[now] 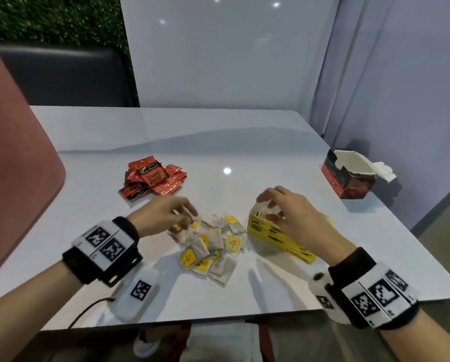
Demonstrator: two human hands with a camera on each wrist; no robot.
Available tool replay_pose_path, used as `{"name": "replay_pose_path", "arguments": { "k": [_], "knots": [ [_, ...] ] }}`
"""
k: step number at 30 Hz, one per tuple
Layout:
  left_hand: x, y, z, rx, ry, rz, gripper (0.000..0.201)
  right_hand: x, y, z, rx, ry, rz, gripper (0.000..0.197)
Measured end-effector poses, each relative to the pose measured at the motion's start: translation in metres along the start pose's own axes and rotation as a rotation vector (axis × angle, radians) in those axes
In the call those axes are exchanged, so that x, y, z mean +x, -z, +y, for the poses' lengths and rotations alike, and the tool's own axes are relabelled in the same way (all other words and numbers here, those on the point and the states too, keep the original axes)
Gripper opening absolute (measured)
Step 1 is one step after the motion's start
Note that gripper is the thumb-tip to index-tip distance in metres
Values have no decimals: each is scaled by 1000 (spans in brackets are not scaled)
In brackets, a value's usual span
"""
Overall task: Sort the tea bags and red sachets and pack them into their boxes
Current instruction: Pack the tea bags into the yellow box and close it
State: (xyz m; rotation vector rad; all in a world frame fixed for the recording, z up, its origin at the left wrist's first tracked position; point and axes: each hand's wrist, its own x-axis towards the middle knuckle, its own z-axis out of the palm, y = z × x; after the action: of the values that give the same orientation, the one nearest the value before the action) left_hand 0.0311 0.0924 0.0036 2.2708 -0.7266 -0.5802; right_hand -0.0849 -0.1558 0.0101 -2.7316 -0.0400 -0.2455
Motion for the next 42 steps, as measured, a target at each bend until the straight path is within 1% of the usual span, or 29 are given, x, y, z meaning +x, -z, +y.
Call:
{"name": "replay_pose_path", "arguments": {
  "k": [2,3,4,6,9,11,13,15,17,19,20,22,23,25,27,29,32,34,35,37,39,41,42],
  "knots": [
    [-13,-7,-13,22,33,13,11,4,-10,-19,153,-4,-64,25],
    [-17,-13,-16,58,40,32,8,6,-18,-27,175,-13,-118,23],
    [-20,-19,-17,116,43,52,6,9,-27,-33,157,-17,-164,23],
    [-23,-33,-16,276,76,59,17,14,-47,-42,70,-23,-217,26],
    [-21,-52,-7,444,148,40,30,23,-65,-53,-59,-6,-236,30],
    [-16,-58,-4,543,151,42,36,28,-69,-60,-155,19,-242,27],
    [-12,-57,-6,587,163,56,48,32,-70,-63,-188,17,-228,22],
    [-10,-53,-15,546,155,100,43,33,-69,-62,-147,4,-206,16],
    [-12,-42,-22,441,157,141,38,35,-64,-58,-34,-23,-196,8],
    [-17,-27,-24,304,155,150,38,36,-55,-52,112,-70,-194,13],
    [-20,-21,-25,258,138,154,32,36,-50,-50,175,-90,-197,15],
    [-26,-12,-24,250,80,169,19,35,-40,-48,290,-117,-193,14],
    [-29,-13,-23,261,57,178,17,35,-37,-47,364,-134,-180,14],
    [-31,-23,-23,272,55,142,22,32,-34,-47,539,-180,-146,18],
    [-29,-39,-25,294,92,67,30,29,-35,-47,713,-241,-128,19],
    [-26,-49,-26,346,133,39,36,25,-36,-48,917,-312,-142,20],
    [-21,-49,-26,342,148,46,33,14,-40,-49,1311,-423,-149,29],
    [-21,-43,-27,337,140,32,33,7,-47,-50,1581,-502,-144,33],
    [-22,-39,-27,328,141,31,32,3,-51,-51,1680,-538,-151,33],
    [-28,-28,-26,313,133,37,26,-1,-58,-56,1784,-584,-178,28],
    [-32,-16,-24,348,107,50,20,-3,-64,-62,1804,-586,-194,19],
    [-34,-8,-21,367,95,66,15,-1,-71,-67,1745,-550,-180,15],
    [-33,-5,-20,335,99,66,12,0,-74,-70,1689,-522,-167,14]
  ]
}}
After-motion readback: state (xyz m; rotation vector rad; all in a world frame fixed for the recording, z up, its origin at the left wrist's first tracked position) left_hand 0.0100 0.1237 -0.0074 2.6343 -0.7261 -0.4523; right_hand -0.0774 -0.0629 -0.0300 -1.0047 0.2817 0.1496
